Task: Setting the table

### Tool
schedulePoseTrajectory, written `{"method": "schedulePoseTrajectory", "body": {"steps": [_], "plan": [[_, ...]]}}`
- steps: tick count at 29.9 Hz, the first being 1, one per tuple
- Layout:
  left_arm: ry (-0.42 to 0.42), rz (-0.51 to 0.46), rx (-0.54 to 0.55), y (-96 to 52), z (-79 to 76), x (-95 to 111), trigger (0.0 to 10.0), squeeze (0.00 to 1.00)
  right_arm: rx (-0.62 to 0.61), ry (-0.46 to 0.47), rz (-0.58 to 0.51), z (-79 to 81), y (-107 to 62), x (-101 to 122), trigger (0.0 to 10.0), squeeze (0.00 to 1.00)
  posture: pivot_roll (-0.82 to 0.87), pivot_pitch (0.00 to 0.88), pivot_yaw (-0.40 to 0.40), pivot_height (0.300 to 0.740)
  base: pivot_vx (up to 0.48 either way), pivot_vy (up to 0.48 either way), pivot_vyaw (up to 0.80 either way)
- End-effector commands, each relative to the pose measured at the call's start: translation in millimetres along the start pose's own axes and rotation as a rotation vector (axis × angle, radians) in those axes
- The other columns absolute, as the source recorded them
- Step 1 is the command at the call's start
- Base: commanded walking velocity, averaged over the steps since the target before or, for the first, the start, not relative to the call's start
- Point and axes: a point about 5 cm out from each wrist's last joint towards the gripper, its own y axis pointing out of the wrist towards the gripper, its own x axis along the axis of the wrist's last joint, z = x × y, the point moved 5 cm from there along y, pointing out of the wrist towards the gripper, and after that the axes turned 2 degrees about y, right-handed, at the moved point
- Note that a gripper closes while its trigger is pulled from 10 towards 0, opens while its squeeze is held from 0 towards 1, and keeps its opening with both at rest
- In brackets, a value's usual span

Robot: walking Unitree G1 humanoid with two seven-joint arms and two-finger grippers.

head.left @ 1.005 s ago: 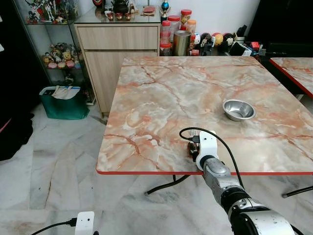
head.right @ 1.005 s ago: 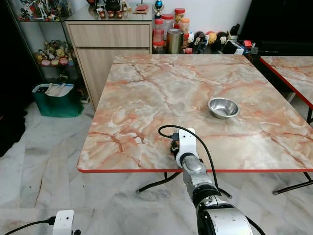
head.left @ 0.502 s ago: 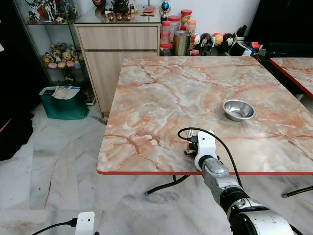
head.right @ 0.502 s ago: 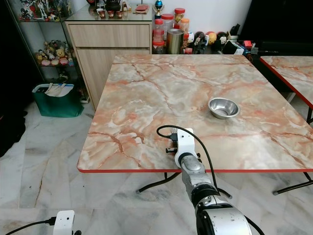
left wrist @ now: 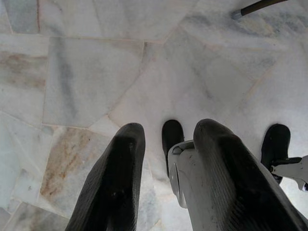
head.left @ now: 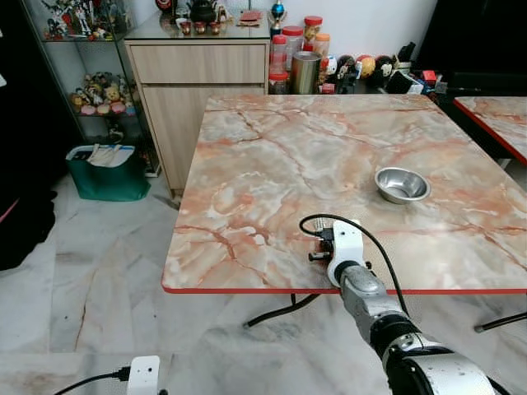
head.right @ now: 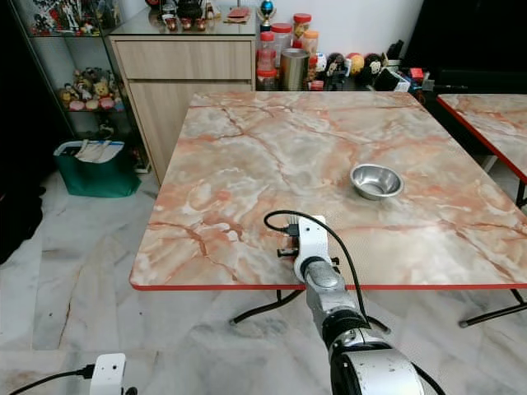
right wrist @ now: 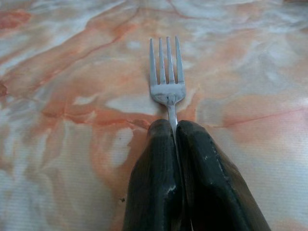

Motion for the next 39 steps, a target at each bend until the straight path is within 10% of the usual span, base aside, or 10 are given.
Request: {"method": "schedulePoseTrajectory", "body": {"steps": [1,13,39], "plan": [[-0.006,-0.011,0.0,0.6,0.1,3.8,10.0,0.0,0.01,0.005,-0.104,2.2,0.0,19.6,10.0,0.0,0.02,0.0,-0.025,0.74,0.0,0.0,0.0],[0.008,-0.022,0.016,1.2,1.1,7.9,10.0,0.0,0.123,0.004,-0.384,34.4,-6.7,86.2,10.0,0.0,0.01,0.0,-0.03,0.74,0.0,0.0,0.0],[0.021,-0.025,0.032,1.7,4.2,10.6,10.0,0.0,0.127,-0.028,-0.441,38.1,-10.1,104.2,10.0,0.0,0.0,0.0,-0.024,0.74,0.0,-0.437,0.0]]}}
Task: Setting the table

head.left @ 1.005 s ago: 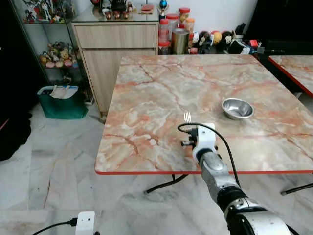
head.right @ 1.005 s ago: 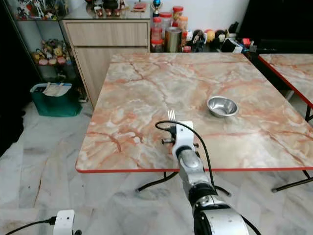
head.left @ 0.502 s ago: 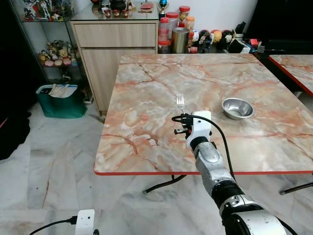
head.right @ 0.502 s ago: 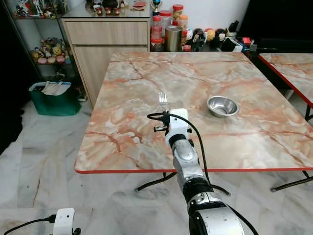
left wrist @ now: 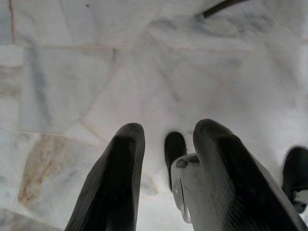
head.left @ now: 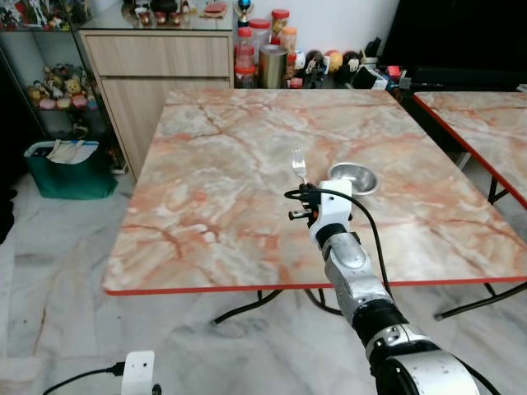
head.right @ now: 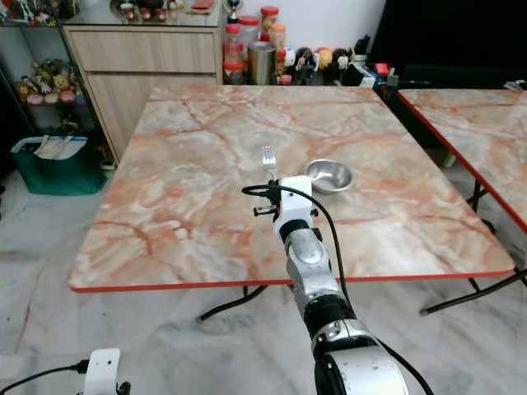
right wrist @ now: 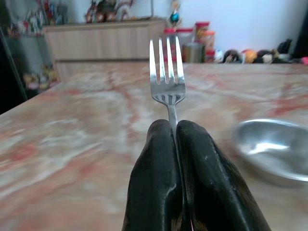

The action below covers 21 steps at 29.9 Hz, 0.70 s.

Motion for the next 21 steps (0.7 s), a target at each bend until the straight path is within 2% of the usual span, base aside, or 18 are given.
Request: {"method": "schedulePoseTrajectory", "body": {"steps": [1,21], "plan": [[0.008,0.004,-0.011,-0.5,-6.0,-1.9,10.0,0.0,-0.022,-0.018,0.007,-8.3,-1.4,-0.6,10.0,0.0,0.0,0.0,-0.025,0.74,0.0,-0.472,0.0],[0.007,0.009,-0.009,-1.2,-6.0,-5.1,10.0,0.0,-0.004,-0.049,0.006,-4.0,-1.7,0.3,10.0,0.0,-0.01,0.0,-0.026,0.74,0.0,-0.467,0.0]]}}
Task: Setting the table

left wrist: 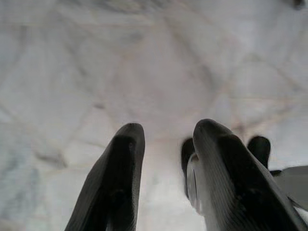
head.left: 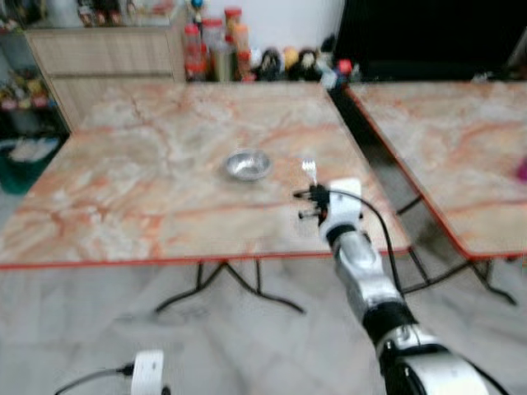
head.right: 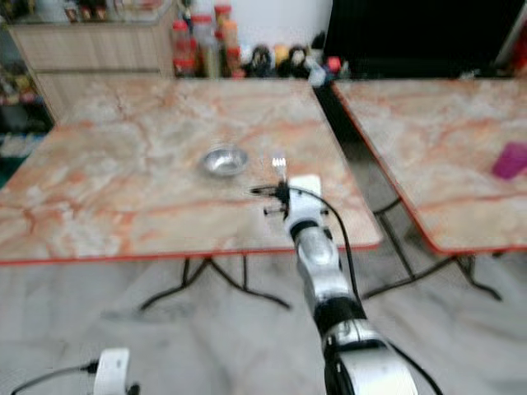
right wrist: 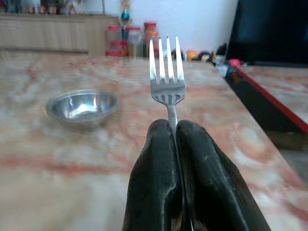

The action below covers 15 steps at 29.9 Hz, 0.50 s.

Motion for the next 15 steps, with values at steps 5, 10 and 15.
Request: {"method": "schedulePoseTrajectory", "body": {"steps": [5,10,15], "plan": [[0.016,-0.009,0.002,0.6,1.9,3.2,10.0,0.0,0.009,-0.046,-0.027,1.3,3.5,11.1,10.0,0.0,-0.01,0.0,-0.024,0.74,0.0,-0.447,0.19],[0.02,-0.01,-0.003,0.6,1.1,3.6,10.0,0.0,-0.006,-0.028,-0.021,-0.9,2.9,9.7,10.0,0.0,-0.02,0.0,-0.02,0.74,0.0,-0.424,0.19],[0.025,-0.009,-0.006,0.6,1.0,3.3,10.0,0.0,-0.002,-0.03,-0.019,0.2,2.5,8.8,10.0,0.0,-0.02,0.0,-0.019,0.74,0.048,-0.417,0.0]]}}
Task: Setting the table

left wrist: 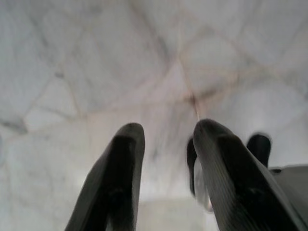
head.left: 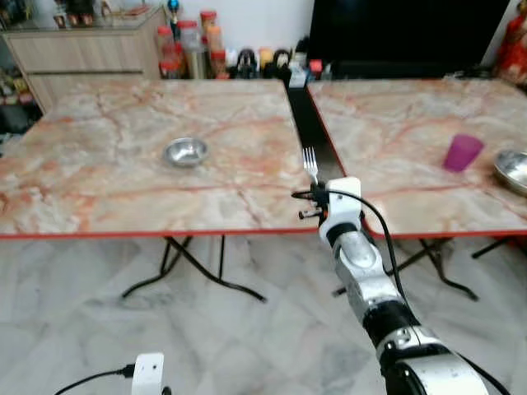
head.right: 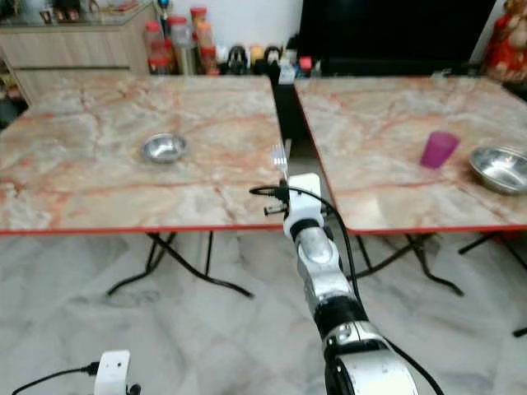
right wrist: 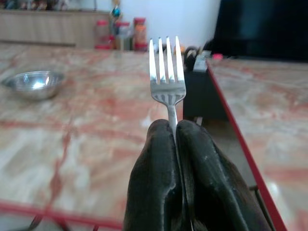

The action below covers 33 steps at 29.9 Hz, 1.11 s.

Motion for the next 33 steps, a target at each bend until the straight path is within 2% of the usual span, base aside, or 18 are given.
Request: {"method": "schedulePoseTrajectory", "body": {"steps": [1,9,12,33], "plan": [[0.021,-0.009,-0.001,0.6,0.3,3.6,10.0,0.0,0.002,-0.006,-0.024,-0.8,2.6,9.0,10.0,0.0,-0.02,0.0,-0.019,0.74,0.24,-0.412,0.0],[0.022,-0.01,-0.007,0.7,-0.2,3.8,10.0,0.0,0.009,-0.036,-0.022,0.5,1.9,8.5,10.0,0.0,-0.02,0.0,-0.015,0.74,0.268,-0.37,0.12],[0.021,-0.01,-0.009,0.7,-0.5,3.9,10.0,0.0,0.002,-0.03,-0.021,-0.3,1.6,8.2,10.0,0.0,-0.02,0.0,-0.015,0.74,0.349,-0.317,0.52],[0.02,-0.013,-0.01,0.7,-1.5,4.6,10.0,0.0,-0.034,0.003,-0.027,-8.2,0.2,9.7,10.0,0.0,-0.02,0.0,-0.015,0.74,0.361,-0.305,0.0]]}}
